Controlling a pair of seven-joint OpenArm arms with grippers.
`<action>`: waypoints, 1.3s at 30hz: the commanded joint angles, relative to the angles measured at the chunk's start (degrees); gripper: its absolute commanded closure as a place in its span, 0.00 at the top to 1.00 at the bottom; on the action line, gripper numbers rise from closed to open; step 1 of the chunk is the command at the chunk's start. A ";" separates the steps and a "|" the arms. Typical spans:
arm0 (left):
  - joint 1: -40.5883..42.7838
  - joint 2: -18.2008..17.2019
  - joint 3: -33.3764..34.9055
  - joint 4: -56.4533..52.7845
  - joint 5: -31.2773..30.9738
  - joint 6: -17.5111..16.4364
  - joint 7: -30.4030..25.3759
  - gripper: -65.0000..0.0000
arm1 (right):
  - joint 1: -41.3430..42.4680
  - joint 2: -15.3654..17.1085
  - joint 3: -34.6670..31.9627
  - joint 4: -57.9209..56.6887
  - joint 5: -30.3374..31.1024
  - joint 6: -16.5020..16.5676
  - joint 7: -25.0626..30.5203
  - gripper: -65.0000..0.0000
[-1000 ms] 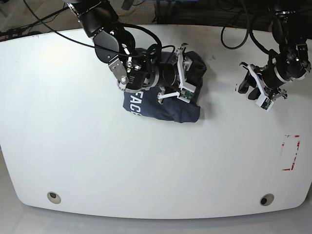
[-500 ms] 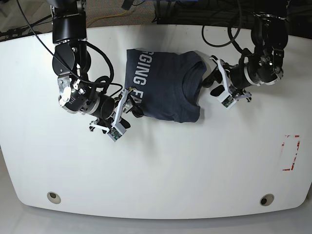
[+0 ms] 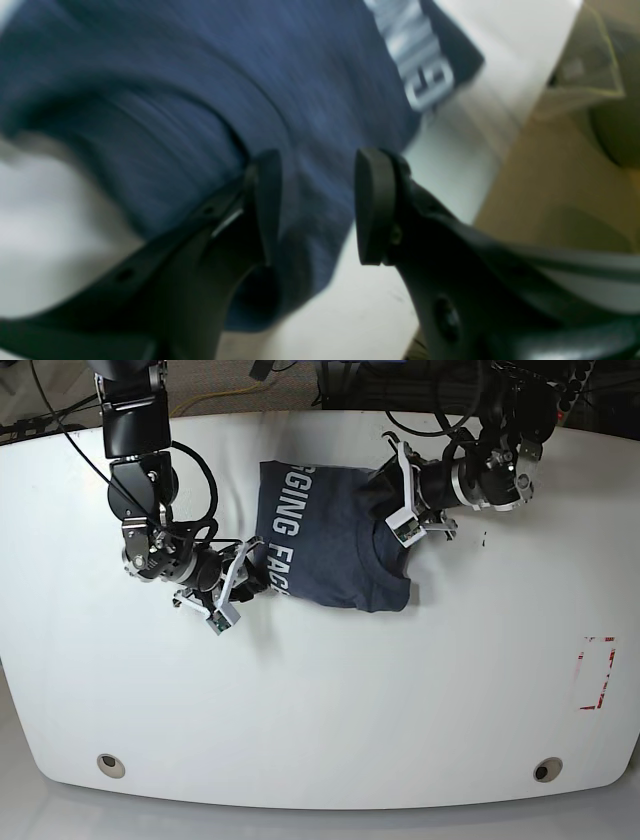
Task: Fold the T-shirt properly
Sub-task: 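Grasp the folded bundle's sides with both grippers, then carry the folded bundle with the left gripper to the table's side edge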
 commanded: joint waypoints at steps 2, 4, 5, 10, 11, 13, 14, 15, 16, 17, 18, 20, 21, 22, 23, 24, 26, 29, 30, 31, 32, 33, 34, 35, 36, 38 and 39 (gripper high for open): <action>-2.12 -0.37 0.61 -5.43 0.56 -0.08 -1.08 0.34 | 0.69 -0.71 -0.02 0.35 -4.87 0.37 4.01 0.23; -3.79 -0.37 0.52 -7.80 3.11 -0.08 -1.08 0.34 | 0.52 -1.06 -0.02 0.35 -6.89 0.46 4.10 0.23; -4.85 -0.37 0.52 -8.86 4.61 -0.08 -1.08 0.34 | 0.43 -1.06 -0.02 0.35 -7.33 0.46 4.10 0.23; -10.83 -0.37 0.44 -13.34 11.82 -0.08 -1.08 0.34 | -1.68 -0.97 -0.11 0.79 -7.86 0.46 4.28 0.22; -12.14 -0.37 0.44 -14.39 12.96 -0.08 -1.08 0.34 | -2.12 -0.97 -0.11 0.87 -7.86 0.46 4.28 0.22; -14.61 -0.37 0.44 -15.89 14.19 -0.08 -1.08 0.34 | -3.35 -0.97 -0.11 1.31 -7.86 0.46 4.28 0.22; -15.66 -0.64 0.44 -16.33 14.28 -0.08 -1.08 0.34 | -4.05 -0.97 -0.19 2.11 -7.86 0.46 4.28 0.22; -16.54 -1.34 0.44 -16.50 14.10 -0.08 -1.08 0.34 | -4.58 -0.97 -0.19 2.81 -7.86 0.46 4.28 0.22; -17.68 -2.75 0.44 -16.50 14.01 -0.08 -1.08 0.34 | -5.55 -1.32 -0.37 3.86 -7.86 0.46 4.19 0.22; -18.39 -3.45 0.52 -16.50 14.01 -0.08 -1.08 0.34 | -6.34 -1.41 -1.25 4.83 -7.86 0.37 4.10 0.22; -18.91 -3.80 0.52 -16.42 13.93 -0.08 -1.08 0.34 | -6.69 -1.41 -1.95 5.53 -7.86 0.28 4.10 0.22; -20.50 -4.42 0.52 -15.54 13.93 -0.08 -1.08 0.34 | -7.92 -1.50 -5.12 7.56 -7.86 -0.15 4.01 0.22; -21.11 -4.50 0.44 -14.57 13.93 -0.08 -1.08 0.34 | -8.45 -1.50 -6.52 8.44 -7.86 -0.15 4.01 0.22; -21.46 -4.86 0.44 -13.78 13.93 -0.08 -1.08 0.34 | -8.89 -1.50 -7.67 9.14 -7.86 -0.15 4.01 0.22; -21.81 -6.00 0.44 -12.28 13.93 -0.08 -1.08 0.34 | -9.33 -1.68 -9.60 9.93 -7.86 -0.24 4.01 0.22; -21.90 -6.88 0.44 -11.14 13.93 -0.08 -1.08 0.34 | -9.50 -2.29 -10.74 10.28 -7.86 -0.24 3.66 0.22; -21.90 -8.28 0.44 -7.98 13.93 -0.08 -1.08 0.34 | -9.59 -4.31 -12.77 10.90 -7.86 -0.24 1.90 0.22; -21.46 -8.81 0.35 -3.76 14.01 -0.08 -1.08 0.35 | -9.41 -6.60 -15.32 10.90 -7.86 -0.24 -0.47 0.22; -21.11 -8.81 0.35 -2.61 14.10 -0.08 -0.99 0.35 | -9.33 -7.39 -16.37 10.90 -7.86 -0.24 -0.65 0.22; -20.32 -8.81 0.35 -1.56 14.37 -0.08 -0.46 0.35 | -9.24 -8.01 -17.25 10.90 -7.86 -0.24 -0.65 0.22; -19.97 -8.81 0.35 -1.03 14.37 -0.08 0.06 0.35 | -9.24 -8.36 -17.78 10.90 -7.86 -0.24 -0.82 0.22; -19.53 -8.81 0.35 -0.50 14.45 -0.08 1.03 0.35 | -8.98 -8.80 -17.95 10.90 -7.86 -0.24 -0.91 0.22; -19.18 -8.64 0.35 -0.33 14.37 -0.08 1.74 0.35 | -8.62 -8.88 -18.04 10.90 -7.86 -0.24 -1.00 0.22; -19.00 -8.46 0.35 -0.33 14.37 -0.08 2.09 0.35 | -8.36 -8.88 -18.04 10.98 -7.86 -0.24 -1.08 0.22; -18.74 -8.20 0.35 -0.33 14.37 -0.08 2.35 0.35 | -8.36 -8.80 -18.04 11.16 -7.77 -0.24 -1.08 0.22; -17.33 -6.35 0.00 -0.50 14.45 -0.08 2.17 0.35 | -8.45 -8.62 -17.42 13.01 -7.68 -0.24 -1.08 0.22; -16.63 -5.56 -0.97 -0.42 14.63 -0.08 2.17 0.35 | -8.62 -8.53 -16.72 13.80 -7.68 -0.15 -1.08 0.22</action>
